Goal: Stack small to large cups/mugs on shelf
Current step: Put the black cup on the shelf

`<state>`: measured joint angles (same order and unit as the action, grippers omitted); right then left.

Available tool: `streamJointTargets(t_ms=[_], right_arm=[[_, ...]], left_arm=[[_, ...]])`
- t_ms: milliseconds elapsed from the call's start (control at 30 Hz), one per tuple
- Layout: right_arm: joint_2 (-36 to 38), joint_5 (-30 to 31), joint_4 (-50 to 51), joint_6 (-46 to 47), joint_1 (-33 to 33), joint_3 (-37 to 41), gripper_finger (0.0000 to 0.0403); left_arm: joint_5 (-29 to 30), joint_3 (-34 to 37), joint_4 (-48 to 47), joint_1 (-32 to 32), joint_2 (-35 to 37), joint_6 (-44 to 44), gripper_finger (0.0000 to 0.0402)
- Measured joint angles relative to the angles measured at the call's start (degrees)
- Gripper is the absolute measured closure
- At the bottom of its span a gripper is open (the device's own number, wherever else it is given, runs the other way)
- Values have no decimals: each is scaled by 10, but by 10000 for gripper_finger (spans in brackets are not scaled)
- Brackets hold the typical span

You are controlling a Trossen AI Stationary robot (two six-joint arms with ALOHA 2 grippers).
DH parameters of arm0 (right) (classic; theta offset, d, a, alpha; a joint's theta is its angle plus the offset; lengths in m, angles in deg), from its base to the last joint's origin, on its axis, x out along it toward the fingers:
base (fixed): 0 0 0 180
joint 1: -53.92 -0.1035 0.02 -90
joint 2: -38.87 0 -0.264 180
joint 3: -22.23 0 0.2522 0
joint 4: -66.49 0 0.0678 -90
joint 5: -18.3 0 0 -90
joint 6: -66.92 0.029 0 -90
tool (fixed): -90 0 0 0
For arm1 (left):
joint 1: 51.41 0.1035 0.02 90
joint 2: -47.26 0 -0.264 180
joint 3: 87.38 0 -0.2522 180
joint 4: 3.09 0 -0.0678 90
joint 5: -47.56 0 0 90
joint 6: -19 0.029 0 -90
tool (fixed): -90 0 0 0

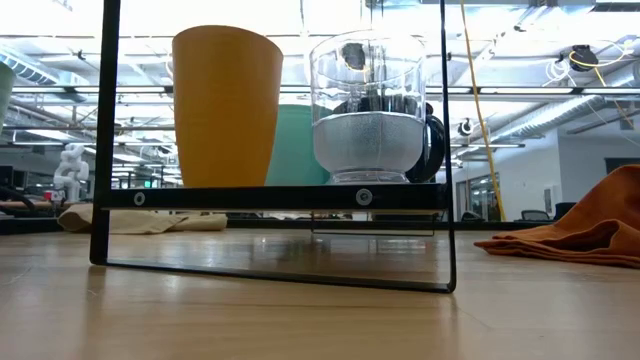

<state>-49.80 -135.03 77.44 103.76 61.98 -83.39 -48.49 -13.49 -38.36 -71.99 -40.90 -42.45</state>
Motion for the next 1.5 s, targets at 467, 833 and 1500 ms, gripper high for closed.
streamJointTargets(t_ms=[467,833,1500], right_arm=[[114,1,-19,29,119,0,137],[238,33,55,22,190,0,137],[302,80,151,15,205,0,137]], left_arm=[[31,-1,-108,56,0,86,122],[136,-1,-203,132,1,176,111],[458,12,-277,208,2,268,115]])
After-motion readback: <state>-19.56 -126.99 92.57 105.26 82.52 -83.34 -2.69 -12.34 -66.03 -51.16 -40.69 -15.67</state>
